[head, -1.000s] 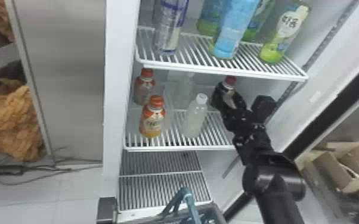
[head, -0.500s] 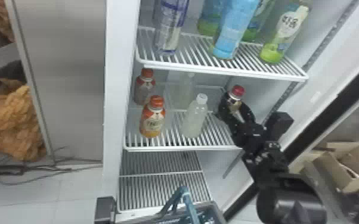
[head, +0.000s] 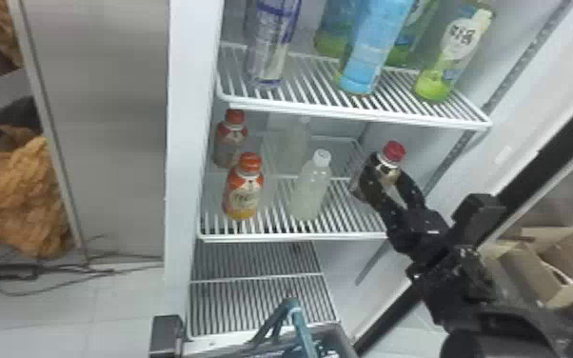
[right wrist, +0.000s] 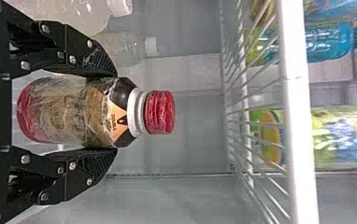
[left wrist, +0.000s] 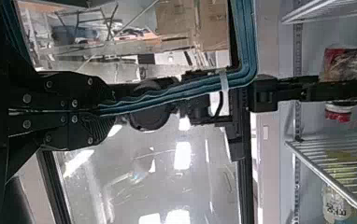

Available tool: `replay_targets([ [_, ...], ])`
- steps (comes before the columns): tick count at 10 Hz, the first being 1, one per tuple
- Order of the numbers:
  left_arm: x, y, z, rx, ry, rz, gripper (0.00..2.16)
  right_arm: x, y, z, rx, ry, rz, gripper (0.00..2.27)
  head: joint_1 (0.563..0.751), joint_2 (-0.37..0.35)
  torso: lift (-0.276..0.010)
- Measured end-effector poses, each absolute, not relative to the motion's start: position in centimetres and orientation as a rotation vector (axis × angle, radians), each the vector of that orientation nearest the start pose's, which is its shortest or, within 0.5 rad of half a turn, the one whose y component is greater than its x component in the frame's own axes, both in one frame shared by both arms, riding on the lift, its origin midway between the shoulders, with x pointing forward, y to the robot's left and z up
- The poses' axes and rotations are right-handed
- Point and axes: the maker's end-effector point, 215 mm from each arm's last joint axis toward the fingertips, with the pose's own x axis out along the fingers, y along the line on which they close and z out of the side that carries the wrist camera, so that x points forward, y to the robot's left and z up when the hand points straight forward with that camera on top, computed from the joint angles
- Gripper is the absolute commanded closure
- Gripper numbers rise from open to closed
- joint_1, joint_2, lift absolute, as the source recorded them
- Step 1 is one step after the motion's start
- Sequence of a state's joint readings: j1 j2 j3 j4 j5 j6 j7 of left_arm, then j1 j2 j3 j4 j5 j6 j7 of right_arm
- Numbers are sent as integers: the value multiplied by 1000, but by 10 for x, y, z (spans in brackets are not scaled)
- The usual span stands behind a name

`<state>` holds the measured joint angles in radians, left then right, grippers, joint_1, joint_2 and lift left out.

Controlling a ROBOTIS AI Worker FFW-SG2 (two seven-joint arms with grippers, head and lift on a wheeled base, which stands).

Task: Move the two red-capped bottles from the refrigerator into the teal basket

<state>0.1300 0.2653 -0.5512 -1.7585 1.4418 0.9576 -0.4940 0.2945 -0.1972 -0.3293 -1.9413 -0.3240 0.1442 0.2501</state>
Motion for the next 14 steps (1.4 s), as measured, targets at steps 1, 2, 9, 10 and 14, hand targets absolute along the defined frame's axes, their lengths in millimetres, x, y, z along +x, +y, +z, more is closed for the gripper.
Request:
replay_targets([
  [1,210,-140,-330,-1288,1013,-1421,1121,492,-384,-292,43,0,27,618,695,-350,-228],
  [2,210,-140,-330,-1289,1012,-1419,1121,485,-385,-294,41,8,31,618,695,-350,-228],
  [9,216,-137,-330,-1296,997,-1406,1121,416,-356,-284,22,127,127,624,695,-350,-228],
  [10,217,-137,-330,-1297,993,-1406,1121,409,-352,-287,25,150,138,630,695,-350,-228],
  [14,245,-127,-340,-1257,932,-1345,1121,390,-333,-304,41,251,190,631,695,-350,-228],
])
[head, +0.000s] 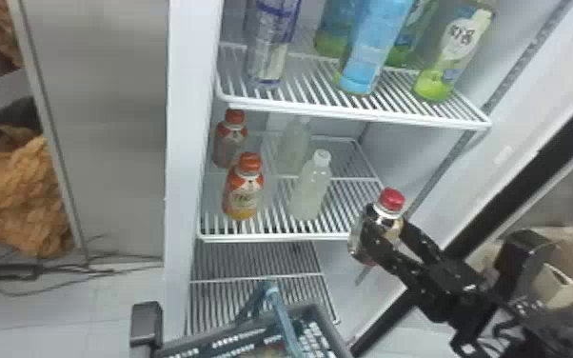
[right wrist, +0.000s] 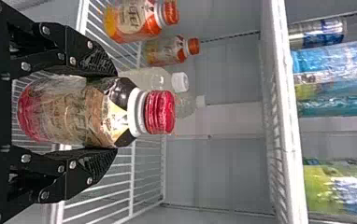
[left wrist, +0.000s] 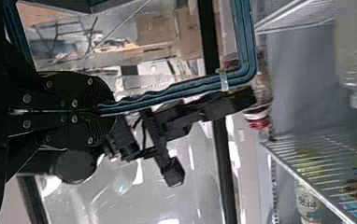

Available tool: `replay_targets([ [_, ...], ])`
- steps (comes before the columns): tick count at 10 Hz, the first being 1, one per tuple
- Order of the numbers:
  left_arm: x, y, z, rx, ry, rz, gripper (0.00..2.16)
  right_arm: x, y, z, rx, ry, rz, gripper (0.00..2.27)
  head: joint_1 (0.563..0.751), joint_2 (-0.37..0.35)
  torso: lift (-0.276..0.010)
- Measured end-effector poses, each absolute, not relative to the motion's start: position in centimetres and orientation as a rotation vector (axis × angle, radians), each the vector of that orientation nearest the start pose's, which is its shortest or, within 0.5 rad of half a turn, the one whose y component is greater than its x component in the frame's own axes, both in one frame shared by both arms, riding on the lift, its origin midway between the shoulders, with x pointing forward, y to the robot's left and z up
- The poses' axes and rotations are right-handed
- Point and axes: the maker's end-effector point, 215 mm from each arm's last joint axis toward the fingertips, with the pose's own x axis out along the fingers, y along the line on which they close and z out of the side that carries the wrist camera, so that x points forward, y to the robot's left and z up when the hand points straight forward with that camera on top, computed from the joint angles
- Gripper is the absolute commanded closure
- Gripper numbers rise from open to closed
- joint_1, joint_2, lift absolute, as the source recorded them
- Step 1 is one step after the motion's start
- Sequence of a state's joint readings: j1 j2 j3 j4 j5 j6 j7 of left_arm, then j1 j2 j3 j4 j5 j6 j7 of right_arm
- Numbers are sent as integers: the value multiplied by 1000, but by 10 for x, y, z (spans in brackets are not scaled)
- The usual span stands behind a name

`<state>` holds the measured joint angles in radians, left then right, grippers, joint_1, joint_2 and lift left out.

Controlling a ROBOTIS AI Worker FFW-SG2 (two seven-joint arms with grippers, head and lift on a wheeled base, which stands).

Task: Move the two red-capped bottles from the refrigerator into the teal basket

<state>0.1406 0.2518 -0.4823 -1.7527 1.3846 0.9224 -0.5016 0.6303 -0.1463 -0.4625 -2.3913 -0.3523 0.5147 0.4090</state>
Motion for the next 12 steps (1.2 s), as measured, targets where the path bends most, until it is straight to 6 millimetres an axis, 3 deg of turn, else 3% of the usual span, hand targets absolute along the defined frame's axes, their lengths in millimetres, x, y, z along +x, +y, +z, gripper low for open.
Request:
replay_targets([
  [4,258,-122,-347,-1238,915,-1316,1119,369,-311,-310,43,379,224,631,695,-350,-228],
  [6,262,-123,-348,-1232,903,-1311,1118,347,-299,-319,45,503,227,634,695,-350,-228],
  [12,263,-125,-348,-1221,902,-1316,1118,307,-262,-336,91,675,305,648,695,-350,-228],
])
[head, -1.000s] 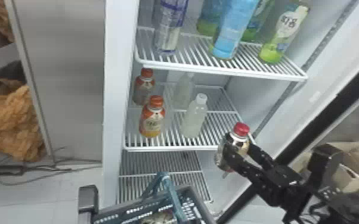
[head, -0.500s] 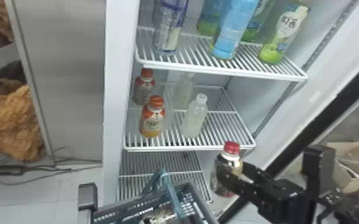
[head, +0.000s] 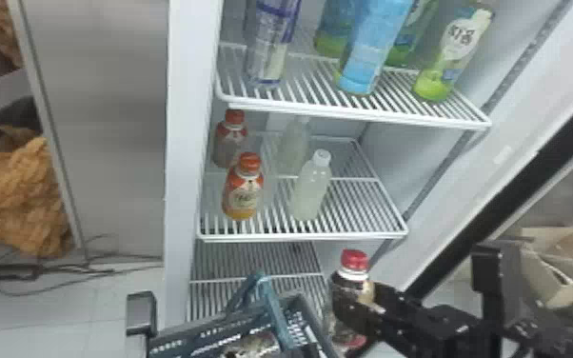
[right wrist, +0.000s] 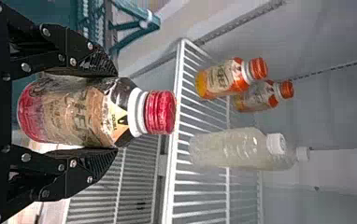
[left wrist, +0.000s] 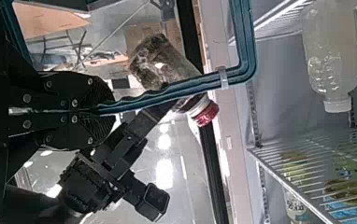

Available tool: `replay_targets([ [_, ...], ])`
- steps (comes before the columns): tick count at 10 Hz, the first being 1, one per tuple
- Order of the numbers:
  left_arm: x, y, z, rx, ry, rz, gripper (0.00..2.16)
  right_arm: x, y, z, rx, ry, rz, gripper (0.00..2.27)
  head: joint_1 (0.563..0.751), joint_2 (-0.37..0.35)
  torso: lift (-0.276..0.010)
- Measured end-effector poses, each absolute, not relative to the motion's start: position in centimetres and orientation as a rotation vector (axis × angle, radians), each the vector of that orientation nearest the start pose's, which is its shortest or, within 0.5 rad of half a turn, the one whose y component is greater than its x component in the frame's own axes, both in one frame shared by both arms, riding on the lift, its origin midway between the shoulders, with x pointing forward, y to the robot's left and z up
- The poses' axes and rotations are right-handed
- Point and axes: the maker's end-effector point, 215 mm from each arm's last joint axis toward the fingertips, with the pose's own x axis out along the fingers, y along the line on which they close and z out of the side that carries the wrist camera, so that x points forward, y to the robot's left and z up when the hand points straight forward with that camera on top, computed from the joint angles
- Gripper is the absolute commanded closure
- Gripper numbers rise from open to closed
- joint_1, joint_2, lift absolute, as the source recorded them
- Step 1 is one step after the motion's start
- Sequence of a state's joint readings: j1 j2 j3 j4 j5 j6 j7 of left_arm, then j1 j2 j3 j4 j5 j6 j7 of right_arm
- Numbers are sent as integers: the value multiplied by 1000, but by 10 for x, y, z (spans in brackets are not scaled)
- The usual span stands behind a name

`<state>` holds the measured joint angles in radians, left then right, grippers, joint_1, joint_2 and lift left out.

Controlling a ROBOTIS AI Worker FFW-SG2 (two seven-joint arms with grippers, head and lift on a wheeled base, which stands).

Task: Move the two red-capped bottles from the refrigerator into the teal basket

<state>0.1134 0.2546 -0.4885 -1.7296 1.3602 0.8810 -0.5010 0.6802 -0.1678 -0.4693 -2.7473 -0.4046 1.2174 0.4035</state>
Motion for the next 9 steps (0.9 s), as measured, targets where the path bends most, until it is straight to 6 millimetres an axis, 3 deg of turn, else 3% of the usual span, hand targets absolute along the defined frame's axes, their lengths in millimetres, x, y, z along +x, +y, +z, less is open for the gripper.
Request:
replay_targets([
  [4,264,-126,-348,-1218,896,-1313,1118,287,-212,-354,160,735,394,656,695,-350,-228],
  [6,264,-126,-348,-1220,895,-1314,1118,281,-213,-363,163,769,386,587,695,-350,-228],
  [9,264,-127,-347,-1220,894,-1317,1118,278,-221,-370,165,793,361,269,695,-350,-228],
])
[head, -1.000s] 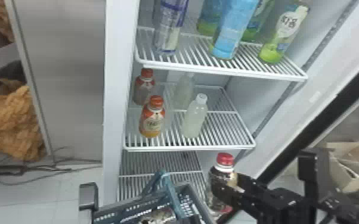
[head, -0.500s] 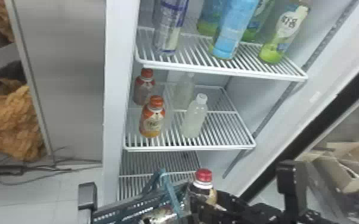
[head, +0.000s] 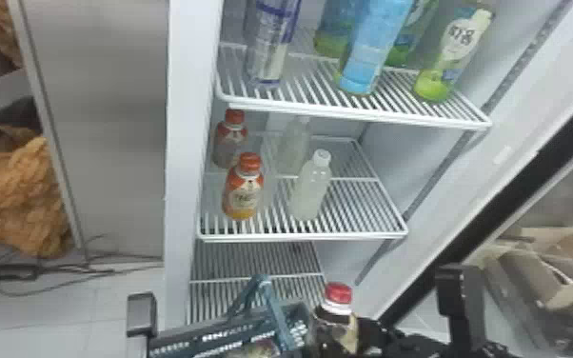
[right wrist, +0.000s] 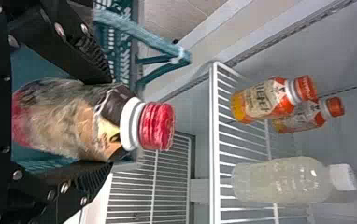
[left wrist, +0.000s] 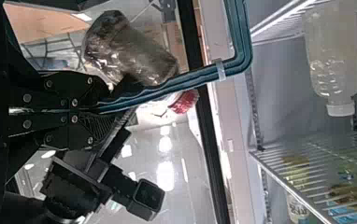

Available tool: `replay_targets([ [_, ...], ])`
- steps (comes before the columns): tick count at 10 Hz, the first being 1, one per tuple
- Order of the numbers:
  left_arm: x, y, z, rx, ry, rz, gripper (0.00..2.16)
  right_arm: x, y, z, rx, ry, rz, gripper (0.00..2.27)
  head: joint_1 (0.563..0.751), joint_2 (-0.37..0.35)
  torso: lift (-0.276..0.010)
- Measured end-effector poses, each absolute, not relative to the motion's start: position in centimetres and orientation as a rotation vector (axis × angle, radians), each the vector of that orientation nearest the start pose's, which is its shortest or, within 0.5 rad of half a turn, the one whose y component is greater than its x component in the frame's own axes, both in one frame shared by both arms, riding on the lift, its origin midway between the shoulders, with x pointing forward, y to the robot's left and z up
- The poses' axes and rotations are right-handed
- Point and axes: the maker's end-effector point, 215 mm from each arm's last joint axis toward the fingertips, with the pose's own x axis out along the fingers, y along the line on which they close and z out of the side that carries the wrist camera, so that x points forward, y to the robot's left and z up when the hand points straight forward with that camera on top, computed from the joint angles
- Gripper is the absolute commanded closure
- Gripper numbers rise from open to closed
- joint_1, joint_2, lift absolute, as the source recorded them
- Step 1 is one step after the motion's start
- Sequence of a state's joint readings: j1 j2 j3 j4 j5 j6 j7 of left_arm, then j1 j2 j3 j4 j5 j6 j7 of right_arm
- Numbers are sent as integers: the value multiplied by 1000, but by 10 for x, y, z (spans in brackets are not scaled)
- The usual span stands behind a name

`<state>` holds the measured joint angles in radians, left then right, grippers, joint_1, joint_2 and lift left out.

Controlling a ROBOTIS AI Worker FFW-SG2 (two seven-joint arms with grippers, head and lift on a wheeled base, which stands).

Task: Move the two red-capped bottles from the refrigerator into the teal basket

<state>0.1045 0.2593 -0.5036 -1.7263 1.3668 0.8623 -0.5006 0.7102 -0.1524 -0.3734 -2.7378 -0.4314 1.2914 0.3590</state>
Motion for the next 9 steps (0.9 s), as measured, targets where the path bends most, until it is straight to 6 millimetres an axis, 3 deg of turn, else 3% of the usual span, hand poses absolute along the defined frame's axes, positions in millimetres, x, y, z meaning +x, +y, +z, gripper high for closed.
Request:
replay_targets([
  [6,263,-128,-346,-1222,895,-1320,1116,285,-234,-366,159,768,332,229,695,-350,-228],
  [9,262,-128,-346,-1223,897,-1320,1116,309,-253,-338,117,638,280,226,695,-350,-228],
])
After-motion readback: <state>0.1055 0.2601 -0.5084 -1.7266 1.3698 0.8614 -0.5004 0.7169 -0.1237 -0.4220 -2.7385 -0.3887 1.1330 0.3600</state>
